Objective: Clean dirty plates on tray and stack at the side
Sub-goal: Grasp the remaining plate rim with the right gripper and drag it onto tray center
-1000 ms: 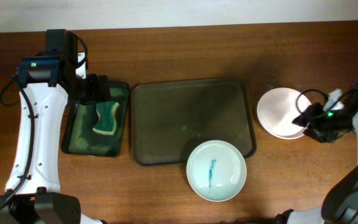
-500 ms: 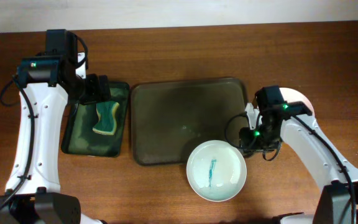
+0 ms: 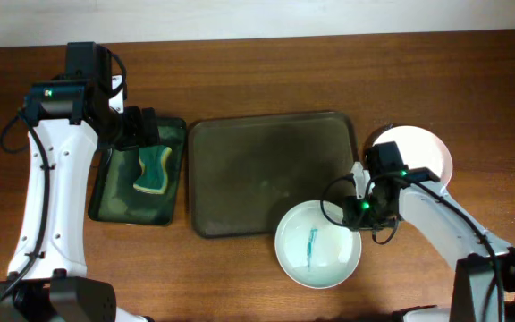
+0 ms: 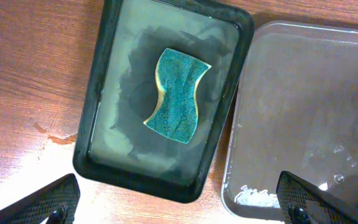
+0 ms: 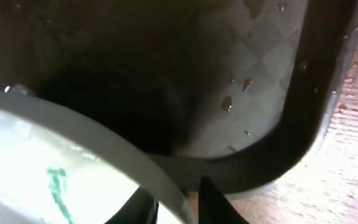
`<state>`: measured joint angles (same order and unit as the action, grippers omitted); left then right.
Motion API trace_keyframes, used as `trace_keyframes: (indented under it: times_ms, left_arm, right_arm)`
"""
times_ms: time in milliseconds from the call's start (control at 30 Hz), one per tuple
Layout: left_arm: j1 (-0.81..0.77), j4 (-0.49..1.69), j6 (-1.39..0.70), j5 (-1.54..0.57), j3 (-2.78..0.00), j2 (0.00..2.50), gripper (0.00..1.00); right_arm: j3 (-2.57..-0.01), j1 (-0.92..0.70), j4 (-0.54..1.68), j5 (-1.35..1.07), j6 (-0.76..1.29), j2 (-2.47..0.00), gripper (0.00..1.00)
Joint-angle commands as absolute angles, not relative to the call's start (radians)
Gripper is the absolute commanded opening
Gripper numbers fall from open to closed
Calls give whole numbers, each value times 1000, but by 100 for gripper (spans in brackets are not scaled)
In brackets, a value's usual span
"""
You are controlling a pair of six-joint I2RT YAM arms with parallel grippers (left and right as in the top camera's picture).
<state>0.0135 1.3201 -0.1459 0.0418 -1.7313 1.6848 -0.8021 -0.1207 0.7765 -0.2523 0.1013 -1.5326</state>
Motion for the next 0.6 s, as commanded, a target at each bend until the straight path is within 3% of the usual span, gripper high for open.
trace_keyframes:
  times_ms: [0,100,267,567]
  left_arm:
    - [16,1318,-140,49,-1734,1676,99]
    - [16,1318,-140,49,-1734,1676,99]
    - [16,1318,-140,49,-1734,1676,100]
    - [16,1318,-140,49,-1734,1676,99]
  right_arm:
    - [-785,-125,756,-258,133,-1534,14]
    - [-822,-124,763,-257,141,-1534,4]
    - [-968,-124,765,-244,169,-1534,4]
    - [-982,-207,410,-226,174,-1663,4]
